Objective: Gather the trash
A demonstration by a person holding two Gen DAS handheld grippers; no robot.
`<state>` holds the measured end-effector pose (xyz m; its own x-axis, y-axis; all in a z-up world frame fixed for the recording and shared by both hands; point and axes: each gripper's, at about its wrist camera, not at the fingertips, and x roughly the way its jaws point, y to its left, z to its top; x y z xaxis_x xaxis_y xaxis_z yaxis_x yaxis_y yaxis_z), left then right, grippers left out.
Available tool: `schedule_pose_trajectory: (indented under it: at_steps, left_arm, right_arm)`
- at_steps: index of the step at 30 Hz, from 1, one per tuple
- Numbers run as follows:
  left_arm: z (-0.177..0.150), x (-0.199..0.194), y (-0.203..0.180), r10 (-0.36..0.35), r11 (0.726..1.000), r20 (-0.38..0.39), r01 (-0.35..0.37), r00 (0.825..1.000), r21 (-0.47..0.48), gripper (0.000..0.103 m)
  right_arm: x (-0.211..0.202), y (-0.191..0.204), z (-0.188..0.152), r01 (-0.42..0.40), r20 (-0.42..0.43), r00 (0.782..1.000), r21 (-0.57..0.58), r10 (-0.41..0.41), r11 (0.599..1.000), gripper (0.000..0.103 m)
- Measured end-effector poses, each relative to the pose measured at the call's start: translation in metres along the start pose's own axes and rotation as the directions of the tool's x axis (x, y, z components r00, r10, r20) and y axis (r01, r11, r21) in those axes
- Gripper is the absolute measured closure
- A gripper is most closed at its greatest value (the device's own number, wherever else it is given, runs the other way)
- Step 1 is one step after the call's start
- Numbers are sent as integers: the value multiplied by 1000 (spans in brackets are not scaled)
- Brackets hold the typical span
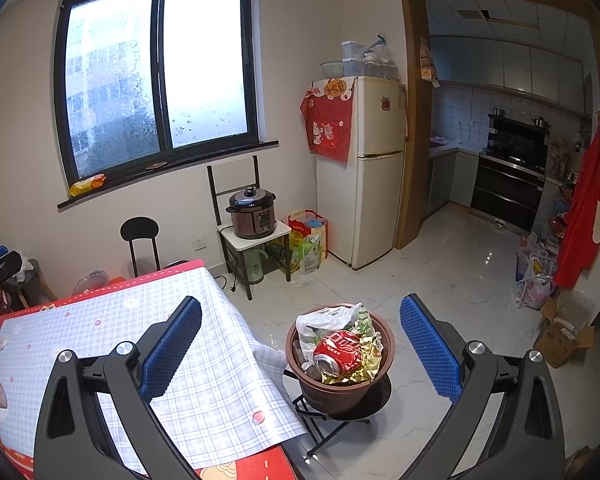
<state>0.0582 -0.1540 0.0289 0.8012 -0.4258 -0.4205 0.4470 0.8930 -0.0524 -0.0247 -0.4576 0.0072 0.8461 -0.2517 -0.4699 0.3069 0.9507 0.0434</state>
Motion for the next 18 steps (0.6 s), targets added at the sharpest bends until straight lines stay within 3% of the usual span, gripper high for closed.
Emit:
schedule_pose_trajectory:
  at_steps: [18]
  left_arm:
    - [1, -4, 0, -9, 1000, -1, 9, 1000, -8, 6]
  right_arm:
    - [2, 1, -4, 1, -14, 1000, -10, -1, 1000, 5]
